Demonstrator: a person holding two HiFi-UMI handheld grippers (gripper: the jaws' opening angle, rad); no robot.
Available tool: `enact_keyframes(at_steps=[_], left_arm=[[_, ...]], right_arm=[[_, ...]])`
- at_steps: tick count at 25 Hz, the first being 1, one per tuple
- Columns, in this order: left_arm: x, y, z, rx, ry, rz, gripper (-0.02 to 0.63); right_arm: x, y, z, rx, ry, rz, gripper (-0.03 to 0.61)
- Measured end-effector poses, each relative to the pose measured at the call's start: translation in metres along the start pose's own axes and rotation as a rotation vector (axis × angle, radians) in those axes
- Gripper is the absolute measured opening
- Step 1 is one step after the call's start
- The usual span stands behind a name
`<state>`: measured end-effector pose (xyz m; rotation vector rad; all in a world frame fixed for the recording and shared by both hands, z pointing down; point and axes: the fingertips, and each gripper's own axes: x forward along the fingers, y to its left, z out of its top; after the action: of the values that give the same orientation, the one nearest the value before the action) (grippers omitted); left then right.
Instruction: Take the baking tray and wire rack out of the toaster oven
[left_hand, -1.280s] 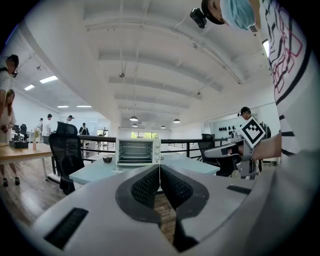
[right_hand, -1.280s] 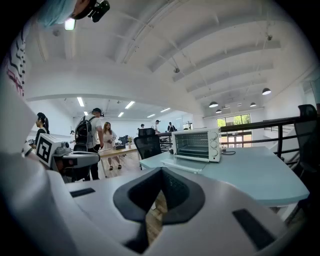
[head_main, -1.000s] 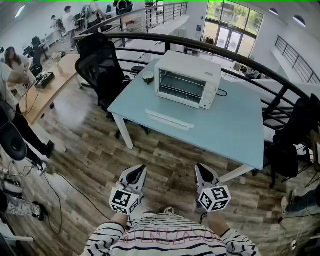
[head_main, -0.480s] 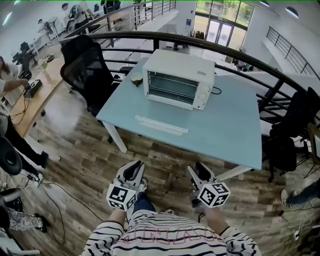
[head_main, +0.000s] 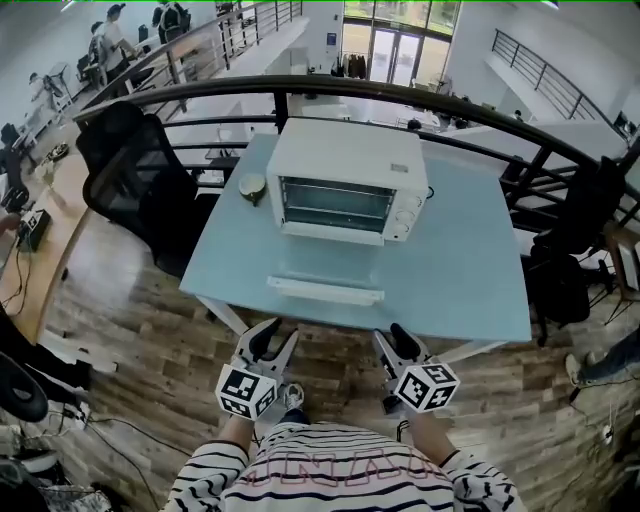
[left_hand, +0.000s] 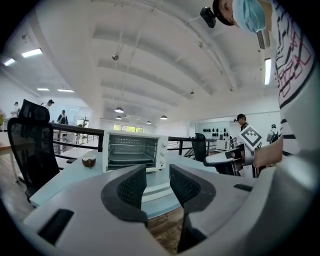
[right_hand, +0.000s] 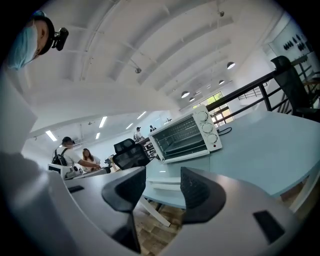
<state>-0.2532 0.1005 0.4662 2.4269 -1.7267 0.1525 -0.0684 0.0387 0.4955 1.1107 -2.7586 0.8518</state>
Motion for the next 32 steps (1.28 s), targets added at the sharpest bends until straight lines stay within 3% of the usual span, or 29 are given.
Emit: enact_keyframes(at_steps=[10, 14, 20, 26, 32], left_arm=[[0.028, 0.101, 0.007, 0.02, 0.028, -0.11, 0.123], [0.045, 0.125, 0.006, 0.045, 0.038, -0.143, 0.123], [0.081, 0.137, -0.009, 0.02, 0.078, -0.181, 0.123], [0.137, 0.154, -0.015, -0.068, 0.089, -0.154, 0.123], [0.197, 0.18, -0.008, -0.226, 0.069, -0.09, 0.123]], right_arm=[[0.085, 0.015, 0.02, 0.038, -0.083, -0.124, 0.209], [0.107, 0.012, 0.022, 0.052, -0.102, -0.168, 0.209], [0.135, -0.015, 0.024, 0.096, -0.097, -0.223, 0.209], [0.167, -0.06, 0.04, 0.161, -0.109, -0.258, 0.209], [0.208, -0.099, 0.061, 0.269, -0.126, -0.246, 0.209]])
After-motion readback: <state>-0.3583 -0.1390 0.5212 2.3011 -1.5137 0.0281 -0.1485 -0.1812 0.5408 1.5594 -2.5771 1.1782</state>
